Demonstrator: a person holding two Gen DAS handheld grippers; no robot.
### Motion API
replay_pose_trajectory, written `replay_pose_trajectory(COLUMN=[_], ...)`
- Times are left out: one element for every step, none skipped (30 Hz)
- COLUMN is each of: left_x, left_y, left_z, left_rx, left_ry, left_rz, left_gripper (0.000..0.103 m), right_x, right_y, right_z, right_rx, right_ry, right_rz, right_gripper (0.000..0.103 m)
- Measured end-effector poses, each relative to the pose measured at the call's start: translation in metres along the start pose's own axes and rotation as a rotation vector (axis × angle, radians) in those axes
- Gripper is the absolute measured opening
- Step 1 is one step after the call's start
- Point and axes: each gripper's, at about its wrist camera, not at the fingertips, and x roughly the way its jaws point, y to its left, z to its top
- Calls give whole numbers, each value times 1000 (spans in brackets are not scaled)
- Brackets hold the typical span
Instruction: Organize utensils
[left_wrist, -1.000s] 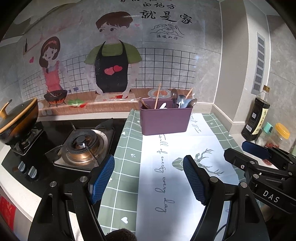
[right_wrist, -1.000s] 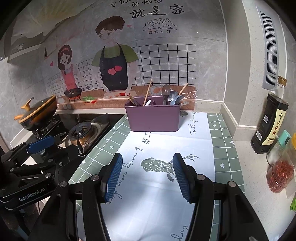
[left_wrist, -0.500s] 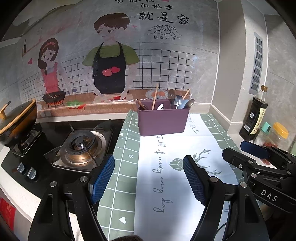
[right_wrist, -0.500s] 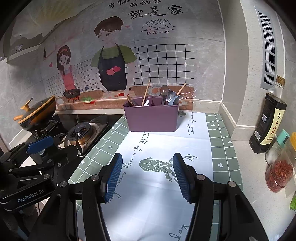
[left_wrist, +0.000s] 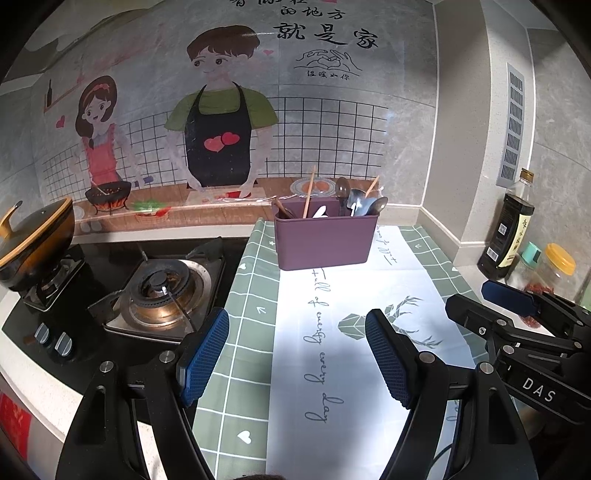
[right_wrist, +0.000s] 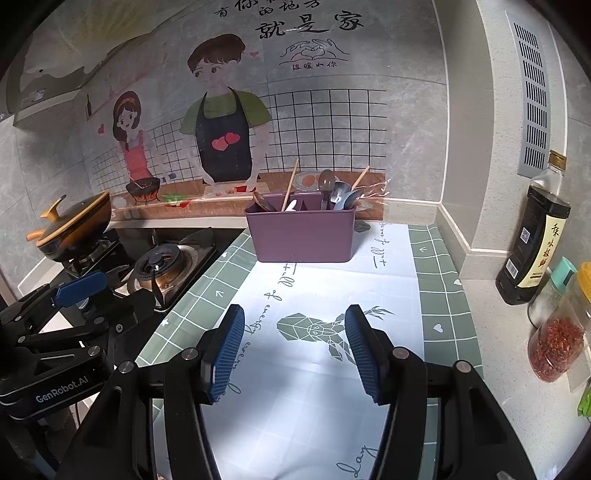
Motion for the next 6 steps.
replay_pose_trajectory(left_x=[0, -1, -2, -3, -4, -5], left_y=[0, 0, 0, -1, -1, -1], left_z=[0, 0, 0, -1, -1, -1], left_rx=[0, -1, -2, -2, -3, -3], left_ry=[-1, -4, -8, -10, -15, -18], left_rz=[0, 2, 4, 4, 7, 8], left_gripper=[76, 76, 76, 76, 76, 76], right_x=[0, 0, 0, 0, 0, -1], right_y=[0, 0, 0, 0, 0, -1], right_z=[0, 0, 0, 0, 0, 0], right_rx=[0, -1, -3, -3, -2, 0], right_ry=[0, 0, 0, -1, -1, -1], right_rz=[1, 1, 1, 1, 1, 1], right_gripper=[54, 54, 54, 54, 54, 54])
